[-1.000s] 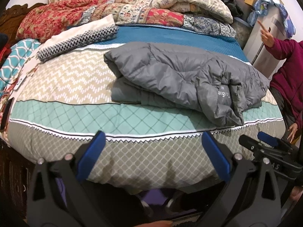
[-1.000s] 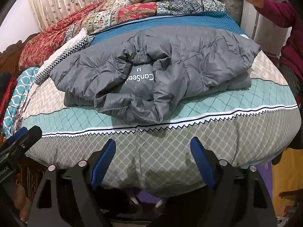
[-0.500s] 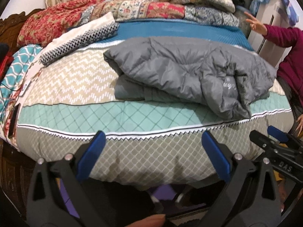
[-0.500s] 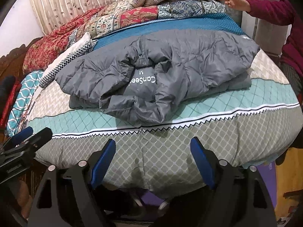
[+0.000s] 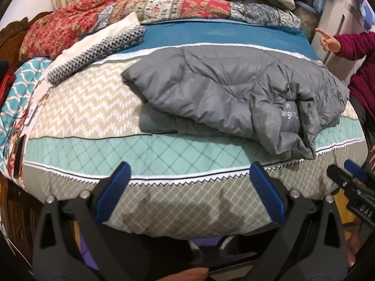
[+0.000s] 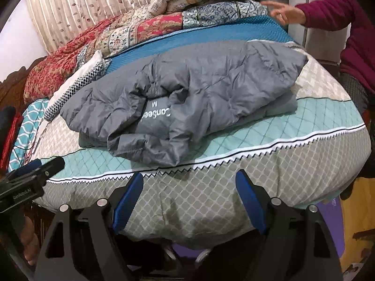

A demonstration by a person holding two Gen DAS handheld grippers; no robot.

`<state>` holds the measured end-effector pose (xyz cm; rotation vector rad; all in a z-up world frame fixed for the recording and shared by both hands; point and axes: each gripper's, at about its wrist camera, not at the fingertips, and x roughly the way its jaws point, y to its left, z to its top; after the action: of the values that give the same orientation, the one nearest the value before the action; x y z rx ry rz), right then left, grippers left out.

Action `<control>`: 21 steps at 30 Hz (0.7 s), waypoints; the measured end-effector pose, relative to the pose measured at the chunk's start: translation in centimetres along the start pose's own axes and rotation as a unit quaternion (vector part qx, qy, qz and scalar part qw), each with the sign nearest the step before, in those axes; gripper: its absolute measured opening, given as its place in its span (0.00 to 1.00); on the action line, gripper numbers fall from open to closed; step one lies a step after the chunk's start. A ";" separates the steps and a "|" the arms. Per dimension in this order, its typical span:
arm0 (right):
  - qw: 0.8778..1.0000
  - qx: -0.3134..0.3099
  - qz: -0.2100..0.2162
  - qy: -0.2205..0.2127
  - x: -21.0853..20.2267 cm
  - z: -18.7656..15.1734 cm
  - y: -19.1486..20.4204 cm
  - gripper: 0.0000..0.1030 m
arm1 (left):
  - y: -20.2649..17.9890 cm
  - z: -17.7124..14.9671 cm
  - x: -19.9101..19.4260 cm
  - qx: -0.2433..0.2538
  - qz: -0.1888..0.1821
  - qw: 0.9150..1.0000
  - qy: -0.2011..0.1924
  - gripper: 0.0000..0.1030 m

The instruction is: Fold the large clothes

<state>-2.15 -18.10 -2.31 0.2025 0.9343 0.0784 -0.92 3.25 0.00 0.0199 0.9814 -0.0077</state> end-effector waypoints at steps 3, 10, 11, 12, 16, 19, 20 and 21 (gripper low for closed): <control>1.000 0.004 0.000 -0.005 -0.4 0.4 -0.5 0.74 | -0.8 0.4 -0.2 0.012 -0.004 1.000 -0.005 0.94; 0.999 0.022 0.010 -0.037 -2.6 1.0 -2.0 0.74 | -2.5 1.1 -0.9 0.026 -0.017 0.999 -0.010 0.94; 0.999 0.026 0.012 -0.039 -2.7 1.0 -2.3 0.74 | -2.7 1.1 -1.0 0.027 -0.020 0.999 -0.012 0.94; 0.999 0.031 0.014 -0.041 -2.8 0.9 -2.7 0.74 | -2.9 1.1 -1.2 0.027 -0.021 0.999 -0.014 0.94; 0.998 0.044 0.016 -0.032 -2.3 0.5 -3.9 0.74 | -3.5 1.2 -1.8 0.026 -0.022 0.999 -0.020 0.94; 0.998 0.050 0.022 -0.025 -1.8 0.0 -4.3 0.74 | -3.7 1.2 -2.2 0.035 -0.013 0.999 -0.024 0.94; 0.998 0.050 0.023 -0.023 -1.7 -0.1 -4.3 0.74 | -3.8 1.3 -2.4 0.038 -0.006 0.999 -0.028 0.94; 0.998 0.051 0.025 -0.022 -1.6 -0.1 -4.3 0.74 | -3.7 1.3 -2.6 0.038 -0.003 0.999 -0.030 0.94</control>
<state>-3.26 -22.55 -2.00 0.3202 0.8899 0.0725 -1.30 -0.52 2.82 0.0863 0.9199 -0.0511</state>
